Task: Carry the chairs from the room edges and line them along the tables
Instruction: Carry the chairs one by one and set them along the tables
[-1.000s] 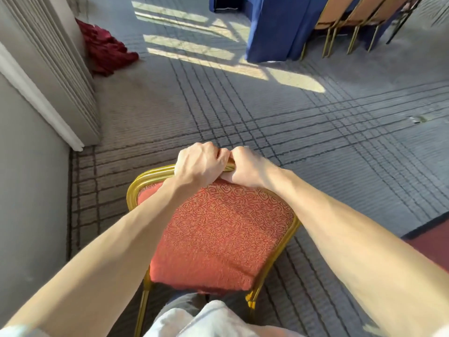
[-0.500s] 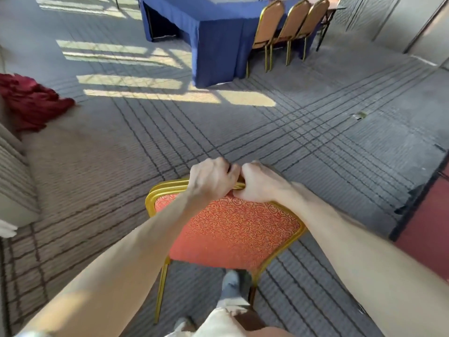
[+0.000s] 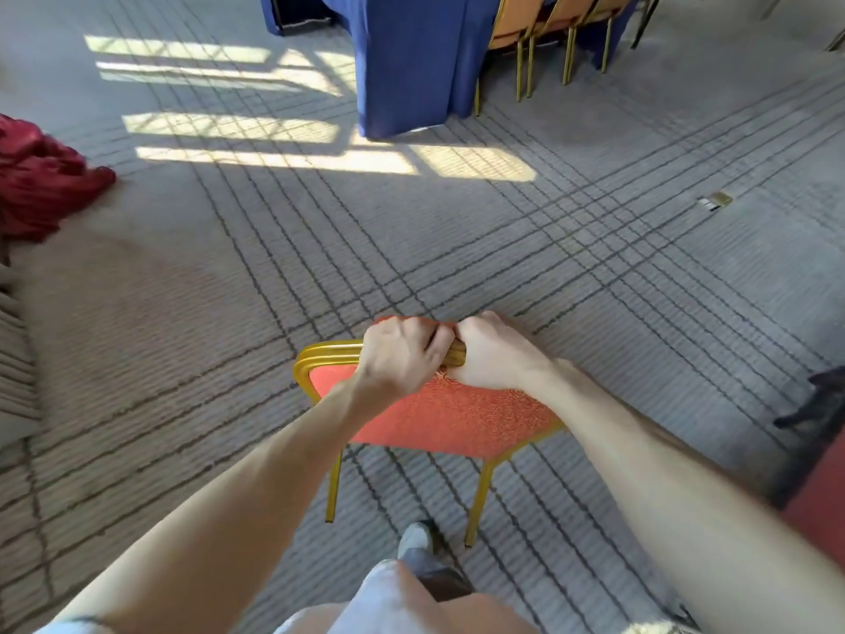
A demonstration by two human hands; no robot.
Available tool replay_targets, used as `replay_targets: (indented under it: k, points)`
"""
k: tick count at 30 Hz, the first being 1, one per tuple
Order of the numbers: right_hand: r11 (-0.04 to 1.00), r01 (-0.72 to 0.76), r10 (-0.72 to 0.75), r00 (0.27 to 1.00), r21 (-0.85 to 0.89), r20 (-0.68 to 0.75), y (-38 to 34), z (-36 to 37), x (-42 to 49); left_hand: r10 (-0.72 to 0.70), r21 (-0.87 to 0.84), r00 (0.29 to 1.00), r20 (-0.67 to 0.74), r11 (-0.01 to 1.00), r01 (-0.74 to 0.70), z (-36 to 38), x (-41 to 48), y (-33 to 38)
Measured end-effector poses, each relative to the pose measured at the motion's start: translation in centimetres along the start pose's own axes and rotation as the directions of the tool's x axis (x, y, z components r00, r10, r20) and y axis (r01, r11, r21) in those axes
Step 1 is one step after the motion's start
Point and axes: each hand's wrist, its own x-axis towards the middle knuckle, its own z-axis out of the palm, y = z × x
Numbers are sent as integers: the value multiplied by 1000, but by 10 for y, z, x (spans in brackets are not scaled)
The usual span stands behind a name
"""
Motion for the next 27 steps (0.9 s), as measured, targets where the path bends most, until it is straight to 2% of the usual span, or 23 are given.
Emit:
replay_targets:
  k: [3, 6, 12, 19, 27]
  points:
    - [998, -33, 40, 991, 57, -126, 18, -17, 37, -82, 30, 994, -67, 996, 84, -2, 52, 0]
    - [995, -38, 57, 974, 90, -218, 29, -22, 70, -98, 33, 987, -127, 994, 103, -4, 89, -11]
    - [995, -31, 56, 955, 91, -292, 71, -61, 139, -84, 38, 982, -166, 995, 91, -9, 180, -7]
    - [990, -73, 103, 958, 119, -269, 121, -109, 243, -79, 69, 972, -220, 993, 97, -7, 305, -16]
    - [993, -87, 93, 993, 86, -71, 177, -172, 369, -32, 32, 997, -68, 999, 34, -5, 452, -39]
